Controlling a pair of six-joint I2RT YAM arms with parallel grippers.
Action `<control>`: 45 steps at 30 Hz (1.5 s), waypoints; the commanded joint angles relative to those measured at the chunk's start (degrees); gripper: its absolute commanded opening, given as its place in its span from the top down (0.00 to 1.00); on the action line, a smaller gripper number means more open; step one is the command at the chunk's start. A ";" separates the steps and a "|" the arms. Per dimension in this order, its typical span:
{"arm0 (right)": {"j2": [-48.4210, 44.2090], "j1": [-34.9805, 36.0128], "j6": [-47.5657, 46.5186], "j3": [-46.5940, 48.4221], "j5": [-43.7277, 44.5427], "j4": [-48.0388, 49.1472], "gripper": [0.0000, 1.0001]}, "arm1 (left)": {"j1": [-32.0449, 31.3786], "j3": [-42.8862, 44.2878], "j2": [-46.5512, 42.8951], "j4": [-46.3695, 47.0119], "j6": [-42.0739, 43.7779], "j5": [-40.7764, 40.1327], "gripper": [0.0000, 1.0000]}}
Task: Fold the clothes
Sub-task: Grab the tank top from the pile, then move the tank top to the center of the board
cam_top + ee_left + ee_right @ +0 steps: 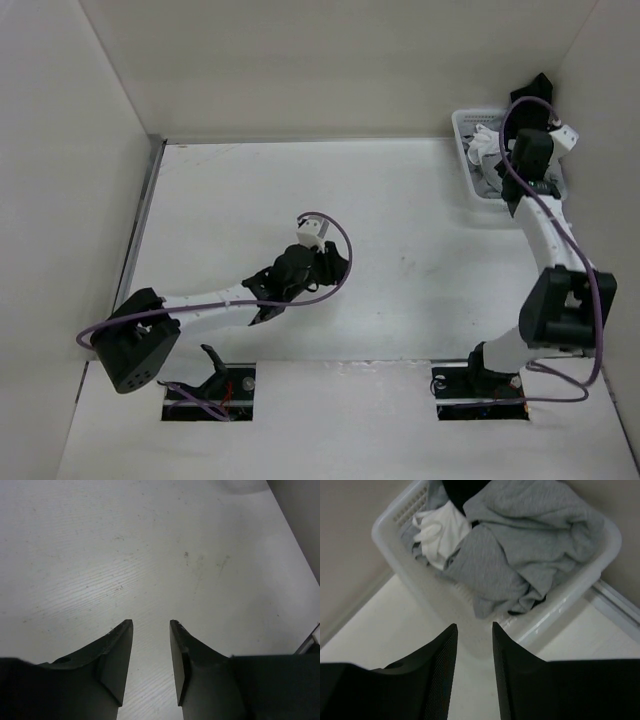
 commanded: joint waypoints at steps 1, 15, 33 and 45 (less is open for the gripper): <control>10.68 -3.49 -3.98 9.62 -0.90 5.05 0.60 | 2.02 -1.33 -0.88 5.80 -0.12 -0.42 0.62; 32.06 -7.63 -12.25 26.43 0.86 1.98 0.53 | 5.01 -2.57 2.37 10.02 -1.44 1.34 0.56; 35.76 -9.30 -12.52 28.54 -3.80 2.24 0.64 | 5.19 -1.86 4.48 10.64 -1.70 2.31 0.57; 14.44 -4.31 -9.26 21.86 -2.04 12.86 1.00 | 5.54 -1.34 4.22 10.82 -1.88 1.96 0.57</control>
